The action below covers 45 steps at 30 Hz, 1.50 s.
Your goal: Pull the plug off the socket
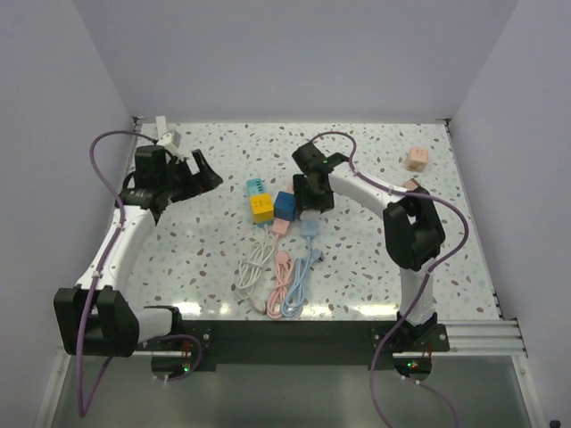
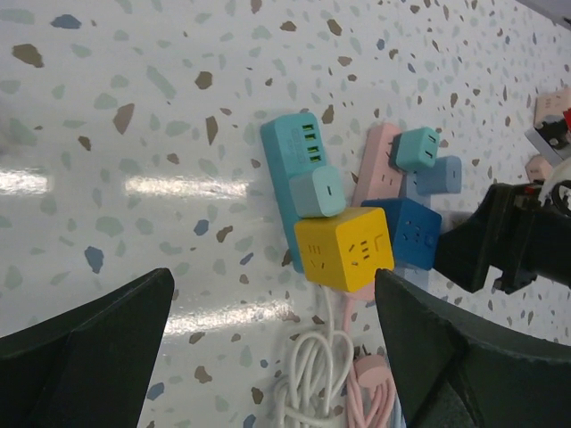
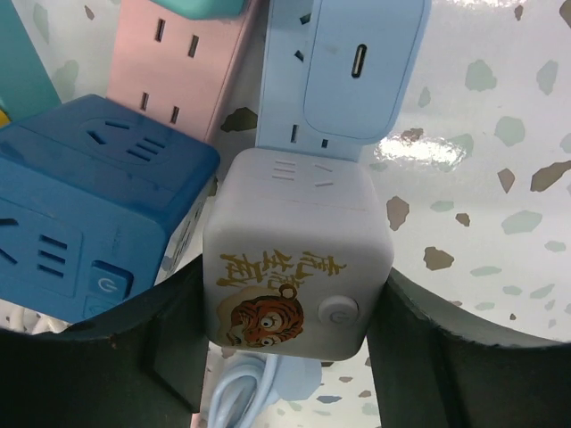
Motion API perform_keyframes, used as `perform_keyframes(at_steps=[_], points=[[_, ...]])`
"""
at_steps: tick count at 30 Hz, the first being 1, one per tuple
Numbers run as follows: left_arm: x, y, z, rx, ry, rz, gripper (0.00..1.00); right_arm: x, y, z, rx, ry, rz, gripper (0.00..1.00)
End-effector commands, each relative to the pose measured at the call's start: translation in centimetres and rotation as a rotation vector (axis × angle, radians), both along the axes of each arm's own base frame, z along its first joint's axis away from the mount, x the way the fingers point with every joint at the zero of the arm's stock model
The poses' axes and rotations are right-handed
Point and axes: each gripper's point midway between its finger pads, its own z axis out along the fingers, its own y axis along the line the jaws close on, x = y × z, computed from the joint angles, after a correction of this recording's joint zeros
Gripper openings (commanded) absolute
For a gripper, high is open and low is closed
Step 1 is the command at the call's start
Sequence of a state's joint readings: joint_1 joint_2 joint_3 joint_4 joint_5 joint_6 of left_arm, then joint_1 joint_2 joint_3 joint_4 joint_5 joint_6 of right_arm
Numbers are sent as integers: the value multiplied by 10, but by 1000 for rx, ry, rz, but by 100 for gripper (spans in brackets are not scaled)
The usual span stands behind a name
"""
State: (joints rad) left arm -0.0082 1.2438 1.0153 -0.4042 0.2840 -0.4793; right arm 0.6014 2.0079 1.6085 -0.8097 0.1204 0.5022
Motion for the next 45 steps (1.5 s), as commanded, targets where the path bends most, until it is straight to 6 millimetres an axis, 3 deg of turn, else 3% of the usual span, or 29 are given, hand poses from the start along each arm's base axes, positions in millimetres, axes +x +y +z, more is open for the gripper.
perform_keyframes(at_steps=[1,2,4,5,8,12,13,14,17,20,24,28,34,36,43,45], points=[[-5,-34,16,-54,-71,-116,100,2,-27,3,-63,-32,-20,38],[-8,-46,16,-59,-76,-146,100,2,-30,12,-50,-54,-8,33],[-11,-58,15,-82,-71,-163,100,-3,-35,14,12,-37,14,8],[-13,-71,13,-99,-79,-195,100,-10,-40,13,27,-45,51,3],[-20,-99,9,-148,-70,-261,100,-23,-64,6,7,-1,99,0],[-20,-119,-2,-164,-39,-287,100,-37,-84,11,-12,22,114,3],[-19,-123,-2,-165,-38,-294,100,-39,-85,12,-13,26,102,7],[-19,-127,-2,-157,-38,-298,100,-45,-85,12,-11,53,100,37],[-16,-135,-3,-160,-33,-303,100,-48,-87,13,-12,65,69,74],[-15,-138,-1,-154,-39,-296,100,-40,-89,26,-19,17,42,87],[-16,-142,7,-162,-58,-299,100,-19,-87,52,-27,-60,16,93],[-20,-150,9,-187,-61,-323,100,13,-88,68,-51,-132,-31,91],[-30,-157,2,-220,-42,-343,100,49,-86,57,-62,-129,-65,77],[-32,-157,2,-220,-41,-340,100,53,-84,47,-65,-112,-64,72],[-37,-160,-3,-213,-35,-355,100,63,-79,22,-65,-98,-74,67],[-38,-163,-4,-215,-36,-365,100,65,-77,16,-58,-92,-78,57]])
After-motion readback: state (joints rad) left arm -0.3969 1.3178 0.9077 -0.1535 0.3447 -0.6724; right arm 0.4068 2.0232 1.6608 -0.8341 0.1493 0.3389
